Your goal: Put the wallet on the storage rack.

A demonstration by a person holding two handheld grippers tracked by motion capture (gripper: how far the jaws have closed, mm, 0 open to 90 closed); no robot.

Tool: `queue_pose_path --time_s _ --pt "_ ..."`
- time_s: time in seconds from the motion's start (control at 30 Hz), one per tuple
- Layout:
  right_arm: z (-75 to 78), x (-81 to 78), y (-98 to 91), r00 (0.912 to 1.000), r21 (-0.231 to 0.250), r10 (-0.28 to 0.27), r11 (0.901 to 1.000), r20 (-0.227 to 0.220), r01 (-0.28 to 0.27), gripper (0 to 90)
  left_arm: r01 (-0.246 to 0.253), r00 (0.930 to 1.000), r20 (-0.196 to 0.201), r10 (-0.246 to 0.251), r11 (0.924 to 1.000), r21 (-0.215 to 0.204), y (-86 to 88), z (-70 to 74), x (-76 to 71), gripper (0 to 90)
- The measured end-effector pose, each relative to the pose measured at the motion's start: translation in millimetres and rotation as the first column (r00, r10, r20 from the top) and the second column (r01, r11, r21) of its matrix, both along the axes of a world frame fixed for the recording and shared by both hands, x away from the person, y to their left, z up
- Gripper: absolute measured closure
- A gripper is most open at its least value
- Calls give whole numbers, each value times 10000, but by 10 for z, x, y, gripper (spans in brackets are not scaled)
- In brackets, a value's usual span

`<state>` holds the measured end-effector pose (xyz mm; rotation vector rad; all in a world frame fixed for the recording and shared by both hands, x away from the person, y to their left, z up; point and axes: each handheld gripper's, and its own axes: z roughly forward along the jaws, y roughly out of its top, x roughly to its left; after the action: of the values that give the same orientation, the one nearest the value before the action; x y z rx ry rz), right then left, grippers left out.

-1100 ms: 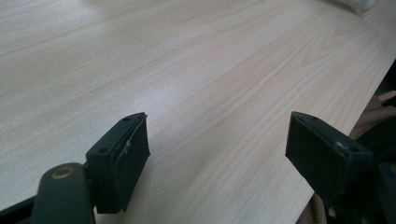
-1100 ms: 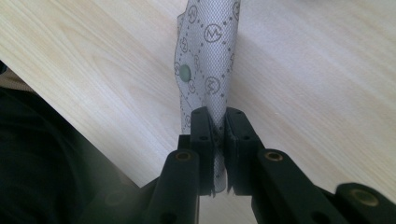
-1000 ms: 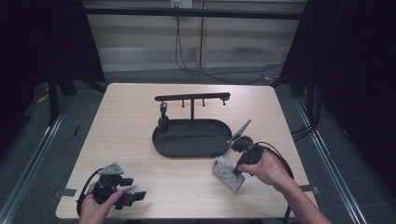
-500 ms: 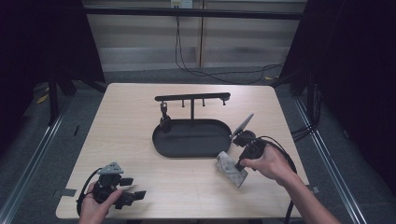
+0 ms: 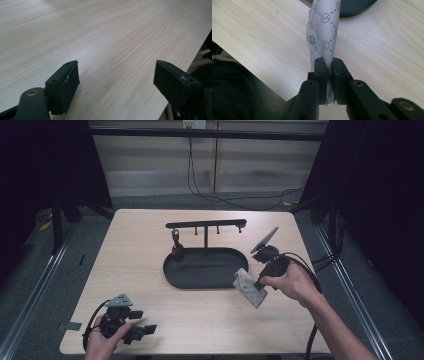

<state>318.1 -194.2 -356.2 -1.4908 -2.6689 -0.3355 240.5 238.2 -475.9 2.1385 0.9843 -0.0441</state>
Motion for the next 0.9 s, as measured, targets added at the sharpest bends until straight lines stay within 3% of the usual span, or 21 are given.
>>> queue_pose_path --time_s 0.17,0.9 --pt "59 75 36 9999 -331 -142 9993 95 145 839 117 9999 117 -118 9999 39 1 14 -22 206" --pt "61 525 138 9958 80 -852 9964 343 850 839 152 9999 82 -152 9999 17 1 8 -24 206"
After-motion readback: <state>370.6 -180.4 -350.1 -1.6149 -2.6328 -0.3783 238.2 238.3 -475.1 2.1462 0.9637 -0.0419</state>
